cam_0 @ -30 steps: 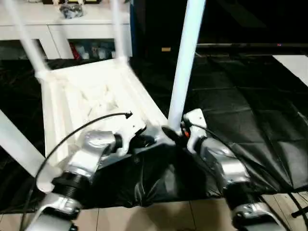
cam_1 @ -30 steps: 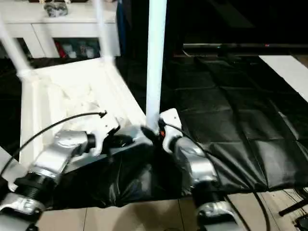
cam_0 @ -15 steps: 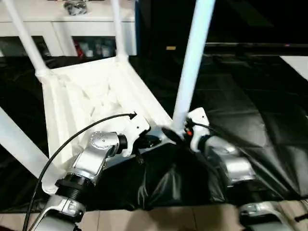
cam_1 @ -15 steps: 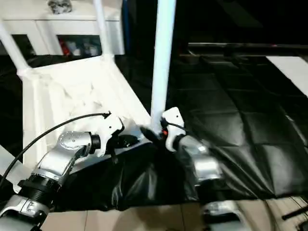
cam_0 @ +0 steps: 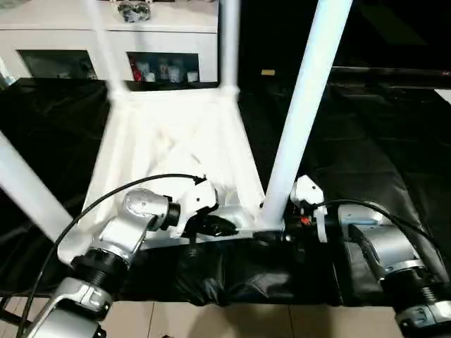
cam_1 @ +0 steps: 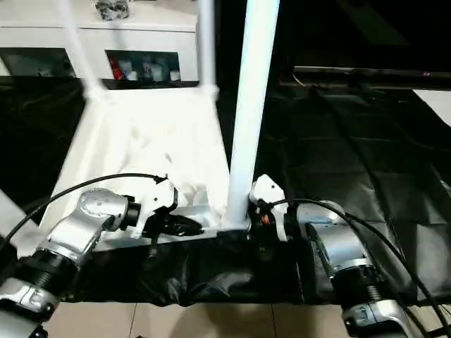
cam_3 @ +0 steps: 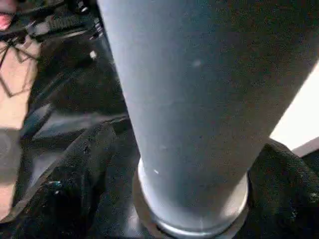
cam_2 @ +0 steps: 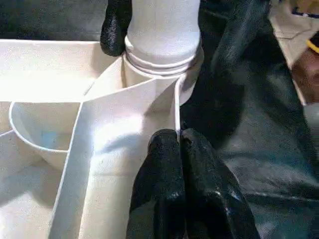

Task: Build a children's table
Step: Rotate leg to tighten

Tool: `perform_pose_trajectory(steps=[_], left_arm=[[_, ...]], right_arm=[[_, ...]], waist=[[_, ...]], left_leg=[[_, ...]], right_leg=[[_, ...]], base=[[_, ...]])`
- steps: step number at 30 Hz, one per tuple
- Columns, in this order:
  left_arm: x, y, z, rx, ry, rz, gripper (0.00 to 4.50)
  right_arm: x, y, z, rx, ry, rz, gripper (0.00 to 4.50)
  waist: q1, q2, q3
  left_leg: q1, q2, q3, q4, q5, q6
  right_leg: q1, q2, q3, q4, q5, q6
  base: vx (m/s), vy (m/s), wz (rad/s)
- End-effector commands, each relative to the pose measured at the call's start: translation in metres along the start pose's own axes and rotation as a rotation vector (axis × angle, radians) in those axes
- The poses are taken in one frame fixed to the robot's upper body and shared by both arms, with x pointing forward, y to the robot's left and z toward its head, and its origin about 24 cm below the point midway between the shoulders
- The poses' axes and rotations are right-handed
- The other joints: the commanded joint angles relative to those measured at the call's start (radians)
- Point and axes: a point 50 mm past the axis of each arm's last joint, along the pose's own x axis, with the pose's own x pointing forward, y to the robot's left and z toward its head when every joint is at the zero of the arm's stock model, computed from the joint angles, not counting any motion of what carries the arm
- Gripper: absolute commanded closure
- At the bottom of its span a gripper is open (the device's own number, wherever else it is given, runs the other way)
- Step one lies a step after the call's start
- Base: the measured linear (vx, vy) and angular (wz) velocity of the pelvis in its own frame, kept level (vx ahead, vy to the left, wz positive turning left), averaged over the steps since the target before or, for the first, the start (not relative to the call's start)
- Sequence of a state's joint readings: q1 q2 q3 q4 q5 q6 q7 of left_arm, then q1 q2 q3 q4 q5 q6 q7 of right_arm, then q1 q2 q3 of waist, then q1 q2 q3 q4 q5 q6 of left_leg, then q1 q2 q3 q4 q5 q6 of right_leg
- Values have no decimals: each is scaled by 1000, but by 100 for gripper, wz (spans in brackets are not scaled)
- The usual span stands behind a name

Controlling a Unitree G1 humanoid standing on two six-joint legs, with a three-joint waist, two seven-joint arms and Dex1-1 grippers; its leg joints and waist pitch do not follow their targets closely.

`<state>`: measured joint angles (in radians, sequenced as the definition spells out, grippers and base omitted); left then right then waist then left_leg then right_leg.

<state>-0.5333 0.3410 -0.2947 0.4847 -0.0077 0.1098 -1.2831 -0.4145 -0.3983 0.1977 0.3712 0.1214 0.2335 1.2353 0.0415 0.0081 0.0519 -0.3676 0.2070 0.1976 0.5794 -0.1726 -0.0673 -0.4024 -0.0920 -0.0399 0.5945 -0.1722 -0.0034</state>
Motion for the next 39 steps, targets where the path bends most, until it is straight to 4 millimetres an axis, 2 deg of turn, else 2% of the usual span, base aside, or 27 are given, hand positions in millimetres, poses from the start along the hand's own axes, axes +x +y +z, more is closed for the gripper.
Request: perform_pose_trajectory(steps=[1,3,7,8,10,12,13,15,16,18,20,22,23,24,25,26,28,29,30,31,32,33,34,35,36,39], left_arm=[[6,6,16,57,-17,-7,450],[5,7,16,56,-16,-9,450],[3,7,15,51,-18,-14,450],[3,6,13,48,-14,-13,450],[3,6,12,45,-14,-7,450],[3,3,11,35,-24,6,450],[3,3,11,34,-24,7,450],[2,2,9,16,-40,44,450],[1,1,9,13,-45,56,450],[2,2,9,-8,-61,98,450],[6,2,10,-27,-77,158,450],[8,2,10,-32,-81,182,450],[12,2,11,-36,-79,215,450],[12,2,11,-36,-79,215,450],[14,2,12,-40,-81,230,450],[17,2,13,-43,-84,247,450],[24,2,17,-51,-94,287,450],[28,2,19,-56,-98,311,450],[30,2,20,-56,-101,318,450],[33,2,23,-56,-106,326,450],[36,2,25,-59,-117,340,450],[37,2,27,-59,-124,342,450],[39,1,28,-57,-130,342,450],[40,1,29,-55,-131,340,450],[40,1,30,-52,-134,336,450],[41,1,30,-50,-133,332,450]], right_arm=[[24,23,-1,-9,12,217,79],[24,24,-1,-11,19,230,106],[25,24,0,-10,23,241,124],[25,23,0,-10,19,235,144],[26,22,0,-6,15,224,155],[28,21,-1,2,3,202,172],[28,21,-1,2,2,201,172],[33,20,-1,27,-41,148,185],[34,19,0,32,-55,128,186],[40,17,2,57,-102,61,188],[49,11,2,101,-150,-82,189],[54,7,2,135,-173,-161,189],[59,3,2,169,-194,-256,189],[59,3,2,169,-194,-256,189],[62,2,3,181,-204,-293,189],[65,2,3,193,-212,-326,190],[76,5,6,213,-220,-373,190],[82,6,8,230,-221,-405,191],[85,6,9,238,-222,-418,191],[89,7,10,248,-225,-440,191],[94,8,14,252,-234,-459,191],[96,9,16,246,-243,-458,191],[99,11,19,234,-253,-464,191],[100,12,19,229,-256,-467,156],[99,13,20,239,-272,-455,135],[97,15,21,263,-295,-442,111]], waist=[[-4,-3,-61],[-2,-3,-62],[-1,-5,-64],[-1,-7,-65],[0,-6,-65],[1,-9,-65],[0,-8,-65],[-1,-10,-63],[-3,-14,-63],[-8,-13,-59],[-21,-14,-56],[-27,-13,-54],[-39,-4,-53],[-45,-7,-52],[-50,-3,-53],[-52,6,-53],[-61,1,-54],[-64,12,-54],[-66,9,-54],[-66,20,-55],[-67,24,-55],[-69,21,-56],[-67,28,-57],[-69,24,-57],[-68,32,-58],[-68,30,-61]], left_leg=[[17,21,-8,-67,-314,26],[16,20,-8,-67,-303,27],[13,21,-8,-65,-272,32],[12,21,-7,-64,-267,35],[12,21,-8,-65,-259,38],[11,21,-7,-63,-256,40],[10,21,-7,-64,-254,41],[10,22,-8,-65,-260,40],[10,22,-7,-65,-262,39],[10,20,-10,-69,-291,27],[9,18,-17,-74,-339,3],[12,17,-19,-75,-364,-6],[17,15,-23,-74,-397,-18],[15,15,-24,-76,-407,-20],[13,14,-28,-77,-418,-23],[15,13,-28,-77,-428,-25],[15,13,-28,-76,-446,-25],[16,12,-29,-77,-454,-26],[17,12,-27,-77,-457,-25],[19,12,-28,-78,-466,-26],[19,11,-28,-78,-469,-28],[18,10,-27,-78,-470,-26],[19,9,-26,-77,-464,-21],[18,10,-24,-77,-459,-18],[16,9,-25,-78,-449,-14],[13,9,-20,-76,-417,1]], right_leg=[[35,-33,26,-80,-337,-196],[35,-33,26,-78,-330,-197],[38,-34,25,-73,-290,-208],[38,-33,25,-71,-279,-212],[40,-34,25,-69,-266,-217],[41,-35,25,-70,-266,-218],[41,-35,25,-70,-269,-217],[40,-36,24,-69,-287,-213],[39,-36,24,-71,-296,-210],[35,-37,24,-77,-361,-189],[33,-38,20,-84,-443,-161],[27,-37,20,-89,-481,-146],[21,-38,18,-95,-530,-128],[21,-37,17,-99,-542,-121],[24,-37,15,-100,-550,-112],[21,-36,15,-102,-549,-111],[20,-33,14,-103,-529,-116],[20,-32,13,-102,-503,-126],[18,-30,14,-104,-497,-128],[17,-30,14,-104,-482,-133],[18,-30,13,-102,-468,-137],[20,-28,12,-102,-455,-141],[20,-28,14,-100,-437,-146],[21,-27,15,-101,-425,-149],[23,-27,15,-97,-405,-157],[29,-26,17,-93,-351,-172]], base=[[0,0,0],[0,0,0],[0,0,0],[0,0,0],[0,0,0],[0,0,0],[0,0,0],[0,0,0],[0,0,0],[0,0,0],[0,0,0],[0,0,0],[0,0,0],[0,0,0],[0,0,0],[0,0,0],[0,0,0],[0,0,0],[0,0,0],[0,0,0],[0,0,0],[0,0,0],[0,0,0],[0,0,0],[0,0,0],[0,0,0]])
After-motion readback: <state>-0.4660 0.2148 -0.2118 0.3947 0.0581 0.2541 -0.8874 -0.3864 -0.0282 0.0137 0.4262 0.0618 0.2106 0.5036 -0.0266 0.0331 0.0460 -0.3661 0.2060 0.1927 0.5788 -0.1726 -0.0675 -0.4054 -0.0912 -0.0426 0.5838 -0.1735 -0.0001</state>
